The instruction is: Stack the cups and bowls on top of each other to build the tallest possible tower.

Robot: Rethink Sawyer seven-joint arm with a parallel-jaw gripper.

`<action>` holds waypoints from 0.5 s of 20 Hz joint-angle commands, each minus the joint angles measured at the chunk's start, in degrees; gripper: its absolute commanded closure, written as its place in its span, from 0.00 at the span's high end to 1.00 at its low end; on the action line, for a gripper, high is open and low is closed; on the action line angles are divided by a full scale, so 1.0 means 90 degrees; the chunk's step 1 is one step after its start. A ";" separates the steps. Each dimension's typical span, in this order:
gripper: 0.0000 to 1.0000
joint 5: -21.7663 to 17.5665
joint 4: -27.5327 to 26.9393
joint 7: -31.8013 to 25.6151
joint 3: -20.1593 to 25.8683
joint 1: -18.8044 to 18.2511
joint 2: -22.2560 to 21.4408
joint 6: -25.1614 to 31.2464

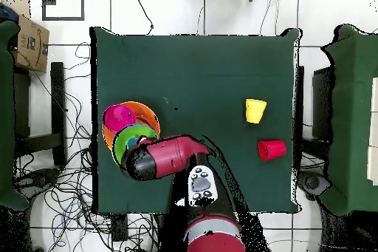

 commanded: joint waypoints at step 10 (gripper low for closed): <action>1.00 0.0599 -0.0292 0.0351 0.0154 0.0481 -0.0582 0.0550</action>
